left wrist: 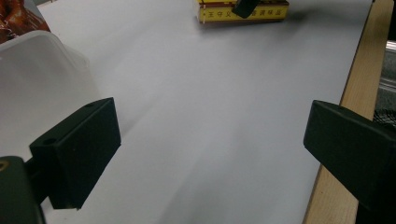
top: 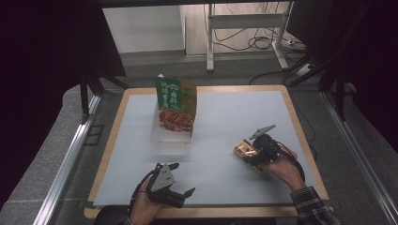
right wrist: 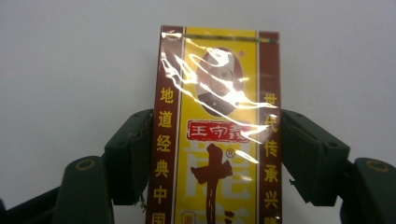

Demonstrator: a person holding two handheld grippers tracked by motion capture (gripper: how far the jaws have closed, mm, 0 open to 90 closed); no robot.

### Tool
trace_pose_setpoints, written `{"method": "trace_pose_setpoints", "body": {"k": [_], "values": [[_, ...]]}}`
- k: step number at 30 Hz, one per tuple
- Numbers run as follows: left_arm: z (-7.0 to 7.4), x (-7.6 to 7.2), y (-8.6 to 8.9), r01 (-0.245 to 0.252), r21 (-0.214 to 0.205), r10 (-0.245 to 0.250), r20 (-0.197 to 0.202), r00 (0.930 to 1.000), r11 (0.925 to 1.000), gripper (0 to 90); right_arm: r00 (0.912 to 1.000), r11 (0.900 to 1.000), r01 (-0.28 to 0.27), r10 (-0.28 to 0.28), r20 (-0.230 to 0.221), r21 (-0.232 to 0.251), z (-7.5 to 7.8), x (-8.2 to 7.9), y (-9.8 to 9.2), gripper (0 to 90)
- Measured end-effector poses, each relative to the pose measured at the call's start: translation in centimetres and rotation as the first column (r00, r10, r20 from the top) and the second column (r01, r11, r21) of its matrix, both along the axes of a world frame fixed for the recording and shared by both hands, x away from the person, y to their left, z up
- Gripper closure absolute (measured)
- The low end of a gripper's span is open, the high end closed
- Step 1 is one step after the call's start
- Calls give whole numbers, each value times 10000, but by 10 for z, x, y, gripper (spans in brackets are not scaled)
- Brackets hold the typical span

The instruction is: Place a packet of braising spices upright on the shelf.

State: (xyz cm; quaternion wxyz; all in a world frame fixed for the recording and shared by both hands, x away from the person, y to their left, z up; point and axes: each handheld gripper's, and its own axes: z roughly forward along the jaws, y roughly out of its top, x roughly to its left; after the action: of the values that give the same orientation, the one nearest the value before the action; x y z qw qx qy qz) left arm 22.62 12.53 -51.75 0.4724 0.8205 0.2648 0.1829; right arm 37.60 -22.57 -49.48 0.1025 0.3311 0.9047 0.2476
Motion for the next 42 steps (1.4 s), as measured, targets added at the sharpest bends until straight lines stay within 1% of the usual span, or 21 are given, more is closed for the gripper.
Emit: {"method": "trace_pose_setpoints", "body": {"k": [2,3,6,10,16,18,21,25,29,32,34,38,42], "values": [[0,0,-1,4,12,-4,9,10000,10000,35,9999,9999,79,-78,-94,115,2,1,0,263],[0,0,-1,-1,5,1,13,10000,10000,35,9997,9997,154,-150,-218,164,2,1,0,252],[0,0,-1,14,31,-14,12,10000,10000,35,9987,9997,233,-235,-447,-56,4,4,2,228],[-1,0,-1,56,57,-56,-37,10000,10000,35,9982,9997,39,-54,-594,-251,7,8,8,235],[-2,0,-2,120,189,-119,-53,9999,9997,35,9953,9943,-191,90,-964,-1044,8,18,19,251],[-1,0,-2,110,193,-110,-30,9999,9998,35,9926,9911,-287,129,-1209,-1300,7,22,24,253],[-1,0,-2,94,171,-93,-14,10000,9998,35,9897,9866,-444,220,-1413,-1571,5,26,31,257],[-1,0,-1,89,167,-89,-6,10000,9998,35,9887,9813,-451,170,-1492,-1871,0,29,36,288],[-1,0,-1,85,170,-85,0,10000,9998,35,9858,9804,-395,68,-1676,-1929,0,30,37,307],[-1,0,-1,55,143,-56,26,10000,9999,35,9857,9773,-451,99,-1682,-2069,0,29,38,312],[-1,0,-1,41,129,-41,41,10000,9999,36,9857,9781,-402,53,-1687,-2044,2,29,37,314],[0,0,-1,7,113,-7,77,10000,9999,36,9882,9842,-324,54,-1531,-1740,9,28,33,315],[0,0,0,-19,108,18,93,10000,9999,36,9938,9905,-305,156,-1105,-1338,18,25,29,316]]}}
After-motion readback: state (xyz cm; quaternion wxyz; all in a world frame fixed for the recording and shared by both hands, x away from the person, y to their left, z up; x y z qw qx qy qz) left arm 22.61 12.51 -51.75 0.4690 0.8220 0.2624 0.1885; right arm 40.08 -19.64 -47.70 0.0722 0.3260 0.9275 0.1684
